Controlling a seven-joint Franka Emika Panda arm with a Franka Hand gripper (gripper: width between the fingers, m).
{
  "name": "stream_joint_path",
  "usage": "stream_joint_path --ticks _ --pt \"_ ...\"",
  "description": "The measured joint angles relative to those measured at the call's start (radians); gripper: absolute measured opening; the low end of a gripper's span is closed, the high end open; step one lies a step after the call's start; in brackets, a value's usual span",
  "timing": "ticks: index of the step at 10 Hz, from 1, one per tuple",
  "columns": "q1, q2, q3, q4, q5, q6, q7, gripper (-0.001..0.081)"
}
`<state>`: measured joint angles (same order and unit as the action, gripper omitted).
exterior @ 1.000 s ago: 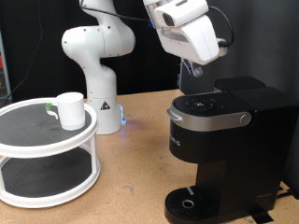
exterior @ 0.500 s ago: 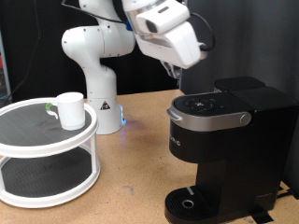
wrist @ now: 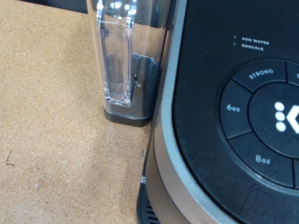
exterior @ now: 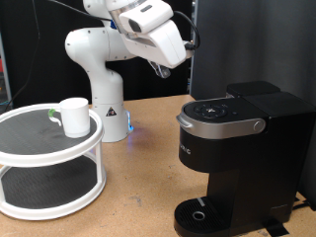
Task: Make a cup of coffee with the keurig machine
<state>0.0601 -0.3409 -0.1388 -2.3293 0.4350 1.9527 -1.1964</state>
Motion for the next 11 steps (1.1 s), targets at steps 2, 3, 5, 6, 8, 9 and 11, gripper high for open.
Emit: stream_joint_path --ticks 2,3,5,6,8,9,11 --pt "0.000 -0.005 -0.006 -0.019 0.050 0.044 -0.012 0.0002" --pt "0.000 -0.024 -0.021 -0.052 0.119 0.088 -0.053 0.0002" --pt "-0.005 -0.082 -0.072 -0.116 0.193 0.095 -0.122 0.0002" --pt "-0.014 -0.108 -0.093 -0.134 0.190 0.066 -0.134 0.0002" --pt "-0.043 -0.152 -0.128 -0.145 0.133 -0.037 -0.145 0.0002" --pt "-0.059 -0.166 -0.136 -0.139 0.076 -0.105 -0.144 0.0002" --pt "-0.080 -0.179 -0.143 -0.122 0.024 -0.183 -0.140 0.0002"
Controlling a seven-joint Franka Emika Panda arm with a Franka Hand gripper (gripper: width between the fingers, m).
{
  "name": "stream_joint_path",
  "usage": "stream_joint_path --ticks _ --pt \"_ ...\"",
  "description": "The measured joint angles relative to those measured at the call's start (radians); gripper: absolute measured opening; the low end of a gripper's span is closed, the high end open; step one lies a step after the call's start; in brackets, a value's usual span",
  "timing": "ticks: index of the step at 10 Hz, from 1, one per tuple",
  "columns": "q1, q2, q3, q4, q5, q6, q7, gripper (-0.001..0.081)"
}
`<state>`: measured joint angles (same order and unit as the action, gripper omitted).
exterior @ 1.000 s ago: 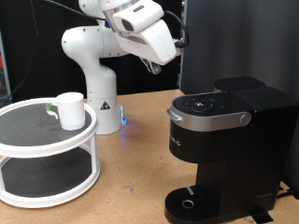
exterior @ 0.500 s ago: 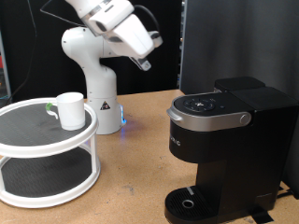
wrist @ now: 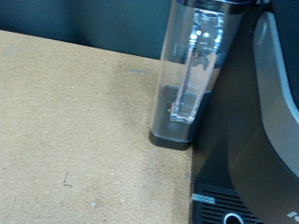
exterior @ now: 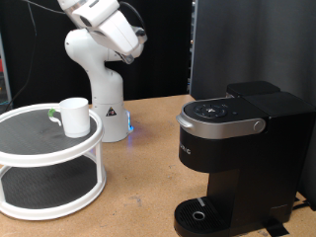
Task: Make a cup of coffee with the keurig machine
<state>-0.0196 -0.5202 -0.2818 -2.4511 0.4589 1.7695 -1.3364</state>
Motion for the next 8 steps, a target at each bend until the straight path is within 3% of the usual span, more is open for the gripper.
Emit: stream_joint_path --ticks 4,8 --pt "-0.008 -0.006 -0.007 0.007 -0.011 -0.046 -0.015 0.0002" --pt "-0.029 -0.014 -0.098 0.038 -0.097 -0.222 -0.122 0.0002"
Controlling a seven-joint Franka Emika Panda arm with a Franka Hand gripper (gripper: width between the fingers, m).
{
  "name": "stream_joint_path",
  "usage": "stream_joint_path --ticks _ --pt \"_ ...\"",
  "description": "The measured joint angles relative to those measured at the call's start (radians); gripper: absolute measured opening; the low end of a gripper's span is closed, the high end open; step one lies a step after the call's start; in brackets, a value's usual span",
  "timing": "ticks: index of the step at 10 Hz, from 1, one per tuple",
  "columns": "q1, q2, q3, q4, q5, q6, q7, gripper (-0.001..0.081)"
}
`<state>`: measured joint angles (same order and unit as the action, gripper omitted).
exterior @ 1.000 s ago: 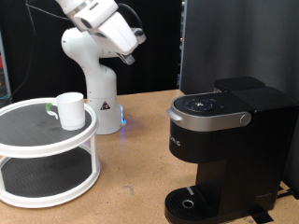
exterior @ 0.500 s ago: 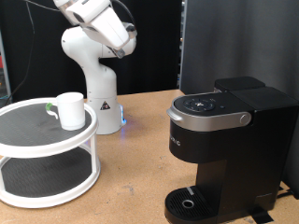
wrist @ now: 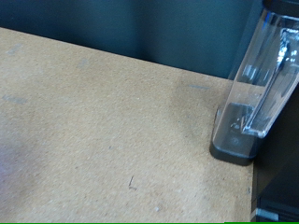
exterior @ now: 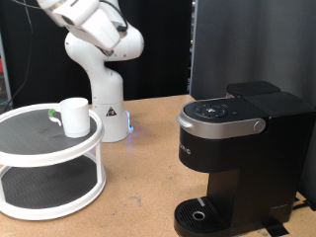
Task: Make a cup of coffee with the keurig machine
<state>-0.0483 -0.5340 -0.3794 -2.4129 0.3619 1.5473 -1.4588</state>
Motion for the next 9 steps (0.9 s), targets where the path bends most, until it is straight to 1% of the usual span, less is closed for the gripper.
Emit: stream_joint_path --ticks 2,3,5,6,7,9 --pt "-0.023 -0.010 -0.044 0.017 -0.041 -0.048 -0.049 0.0002" --pt "-0.024 -0.011 -0.055 0.027 -0.049 -0.069 -0.068 0.0002" --pt "-0.025 -0.011 -0.061 0.022 -0.037 -0.068 -0.068 0.0002" --pt "-0.030 -0.014 -0.075 0.017 -0.011 -0.052 -0.068 0.0002" --pt "-0.041 -0.022 -0.093 0.010 0.009 -0.038 -0.068 0.0002" --pt "-0.081 -0.043 -0.121 0.004 0.019 -0.026 -0.063 0.0002"
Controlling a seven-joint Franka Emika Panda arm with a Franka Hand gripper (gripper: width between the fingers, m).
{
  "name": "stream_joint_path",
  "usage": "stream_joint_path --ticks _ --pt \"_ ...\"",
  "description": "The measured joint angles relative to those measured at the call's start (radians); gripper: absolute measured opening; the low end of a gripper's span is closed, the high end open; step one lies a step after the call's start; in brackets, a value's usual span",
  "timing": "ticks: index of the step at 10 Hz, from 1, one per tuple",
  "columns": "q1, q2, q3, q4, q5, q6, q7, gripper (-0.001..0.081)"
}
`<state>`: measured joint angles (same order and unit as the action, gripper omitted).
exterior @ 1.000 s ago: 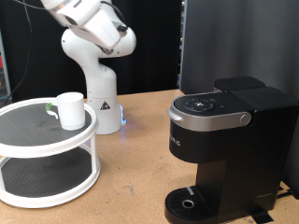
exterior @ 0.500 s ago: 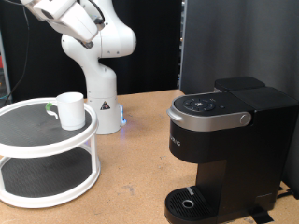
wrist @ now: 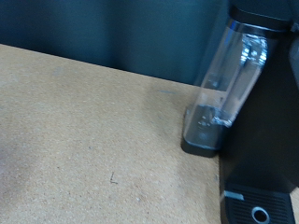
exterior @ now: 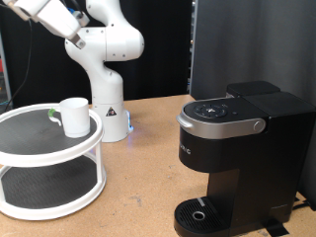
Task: Make a cup of coffee with the keurig machine
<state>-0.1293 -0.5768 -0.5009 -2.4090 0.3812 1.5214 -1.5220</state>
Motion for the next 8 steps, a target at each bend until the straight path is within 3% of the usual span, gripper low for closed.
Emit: stream_joint_path --ticks 3,5,8 --pt "-0.052 -0.010 -0.015 0.005 -0.028 -0.022 0.032 0.0002" --pt "-0.051 -0.007 -0.014 0.006 -0.056 -0.038 0.031 0.0002" --pt "-0.057 0.007 -0.013 0.014 -0.111 -0.069 0.126 0.0002"
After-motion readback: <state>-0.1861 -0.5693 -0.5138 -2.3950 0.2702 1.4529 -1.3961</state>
